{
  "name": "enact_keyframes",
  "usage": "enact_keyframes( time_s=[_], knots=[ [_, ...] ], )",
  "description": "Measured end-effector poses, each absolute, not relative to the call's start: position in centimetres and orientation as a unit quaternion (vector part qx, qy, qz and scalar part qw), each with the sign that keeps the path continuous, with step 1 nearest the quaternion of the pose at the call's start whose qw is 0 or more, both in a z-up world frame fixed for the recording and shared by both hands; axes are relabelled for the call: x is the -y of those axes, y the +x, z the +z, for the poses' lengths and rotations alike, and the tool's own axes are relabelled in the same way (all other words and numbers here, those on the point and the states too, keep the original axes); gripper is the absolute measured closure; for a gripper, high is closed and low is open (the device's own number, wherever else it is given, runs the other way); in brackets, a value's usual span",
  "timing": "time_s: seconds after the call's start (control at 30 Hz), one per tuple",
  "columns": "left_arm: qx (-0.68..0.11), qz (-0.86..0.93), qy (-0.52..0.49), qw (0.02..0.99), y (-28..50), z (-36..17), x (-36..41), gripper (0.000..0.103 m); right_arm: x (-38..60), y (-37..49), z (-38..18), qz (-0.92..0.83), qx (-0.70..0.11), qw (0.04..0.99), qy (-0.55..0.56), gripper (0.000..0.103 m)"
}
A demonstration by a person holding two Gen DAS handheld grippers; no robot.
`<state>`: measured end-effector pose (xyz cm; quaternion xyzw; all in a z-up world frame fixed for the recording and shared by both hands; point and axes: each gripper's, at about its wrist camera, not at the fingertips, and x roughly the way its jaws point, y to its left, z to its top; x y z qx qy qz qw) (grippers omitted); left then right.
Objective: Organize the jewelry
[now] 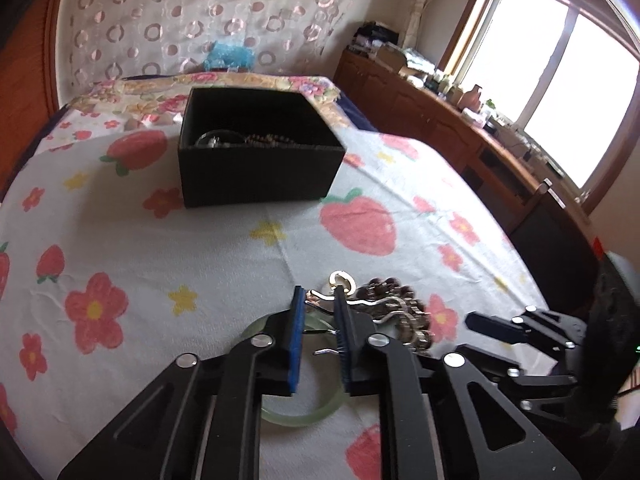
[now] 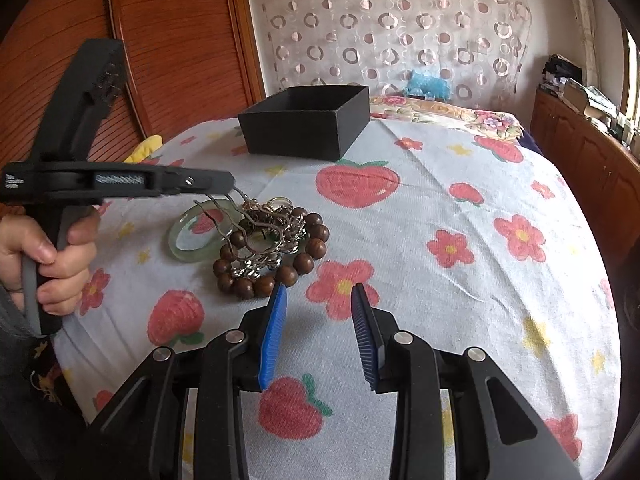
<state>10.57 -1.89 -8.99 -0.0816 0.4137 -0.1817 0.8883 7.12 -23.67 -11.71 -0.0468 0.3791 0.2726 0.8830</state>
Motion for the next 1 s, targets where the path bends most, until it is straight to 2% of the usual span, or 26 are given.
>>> enact_keyframes(
  time_s=[0.23, 0.67, 1.0],
  knots=[
    [-0.364, -0.209, -0.068, 0.905, 7.6, -5.8, 3.0, 0.102, 23.7, 7.2, -11.8, 0.272, -0.383, 0.882, -0.045, 0.067],
    [-0.306, -0.201, -0.051, 0.929, 4.9, -2.7, 3.1, 0.102, 23.5, 7.4, -12.0, 0.266, -0.390, 0.880, -0.048, 0.067],
    [-0.287, -0.168, -0.033, 0.943, 4.2, -2.6, 1.6, 0.102, 22.1, 8.2, -11.5, 0.259, -0.393, 0.879, -0.073, 0.067]
  ],
)
